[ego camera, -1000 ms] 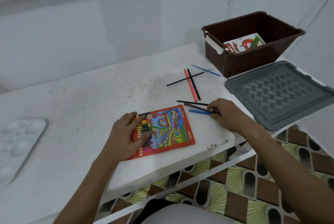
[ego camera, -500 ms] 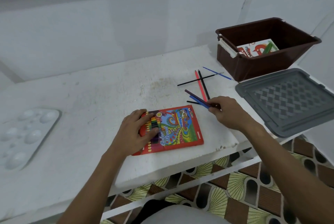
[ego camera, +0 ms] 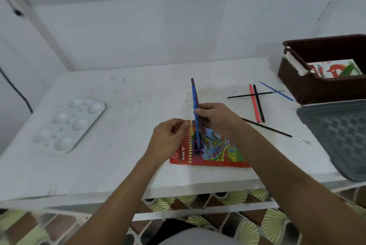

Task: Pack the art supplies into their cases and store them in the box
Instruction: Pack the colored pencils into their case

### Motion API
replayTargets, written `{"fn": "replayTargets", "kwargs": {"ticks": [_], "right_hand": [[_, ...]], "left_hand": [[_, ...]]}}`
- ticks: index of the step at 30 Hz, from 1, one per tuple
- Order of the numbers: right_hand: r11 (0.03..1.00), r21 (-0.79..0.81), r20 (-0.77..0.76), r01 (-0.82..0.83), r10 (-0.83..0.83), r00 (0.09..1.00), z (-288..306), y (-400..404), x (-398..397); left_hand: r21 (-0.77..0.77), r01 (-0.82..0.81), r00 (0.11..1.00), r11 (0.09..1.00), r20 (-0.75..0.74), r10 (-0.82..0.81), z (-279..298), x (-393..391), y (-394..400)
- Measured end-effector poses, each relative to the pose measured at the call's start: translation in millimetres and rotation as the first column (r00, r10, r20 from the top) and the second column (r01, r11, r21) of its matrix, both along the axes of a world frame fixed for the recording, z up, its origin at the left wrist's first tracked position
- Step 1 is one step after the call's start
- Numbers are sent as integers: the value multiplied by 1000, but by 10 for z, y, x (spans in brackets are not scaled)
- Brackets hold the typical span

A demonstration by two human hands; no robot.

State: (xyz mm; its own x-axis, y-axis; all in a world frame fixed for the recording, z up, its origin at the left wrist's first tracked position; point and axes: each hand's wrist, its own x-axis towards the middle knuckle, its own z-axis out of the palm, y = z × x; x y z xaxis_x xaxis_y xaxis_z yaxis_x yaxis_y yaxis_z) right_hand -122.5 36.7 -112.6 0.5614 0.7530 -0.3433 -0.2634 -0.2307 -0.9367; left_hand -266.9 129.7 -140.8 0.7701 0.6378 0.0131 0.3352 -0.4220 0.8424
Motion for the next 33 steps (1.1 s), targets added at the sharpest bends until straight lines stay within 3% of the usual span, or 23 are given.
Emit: {"fn": "replayTargets", "kwargs": {"ticks": [2,7,10,15,17,20,22,25,27,30,33], "right_hand": [[999,41,-138,31,-25,990,-48,65,-62],[992,101,-297,81,-48,954,-203,116,-150],[984,140,-347,114,-59,936,-261,93,-177],[975,162,-335,151,-90,938,-313,46,-190],[983,144,-240,115,-78,968,-319,13,-180],[999,-40,148,-17,23,989,-313,-116,-111],[987,-157,410,-28,91,908,-321,-232,-40],[968,-249,697,-29,201,689,-376,-439,65],[951,-300,763,-80,289,578,-437,-560,108],[903,-398,709,-165,416,569,-496,-699,87],[852,-480,726,-210,520,451,-565,-756,67]], "left_hand": [[-166,49,999,985,1,-50,12,-6,-46],[-234,22,998,972,64,-7,-26,-54,-39],[-341,9,997,940,70,16,-37,-63,-18],[-363,4,999,932,38,11,-13,-32,-3],[-346,6,1000,938,14,-1,17,-51,16],[-258,-1,999,966,-40,-9,22,-173,131],[-146,-24,996,989,-94,11,10,-334,237],[18,-23,978,1000,-209,26,9,-698,410],[74,40,957,996,-289,-17,14,-974,521],[115,157,914,981,-394,-100,55,-1272,613],[167,203,889,965,-445,-110,85,-1398,655]]}}
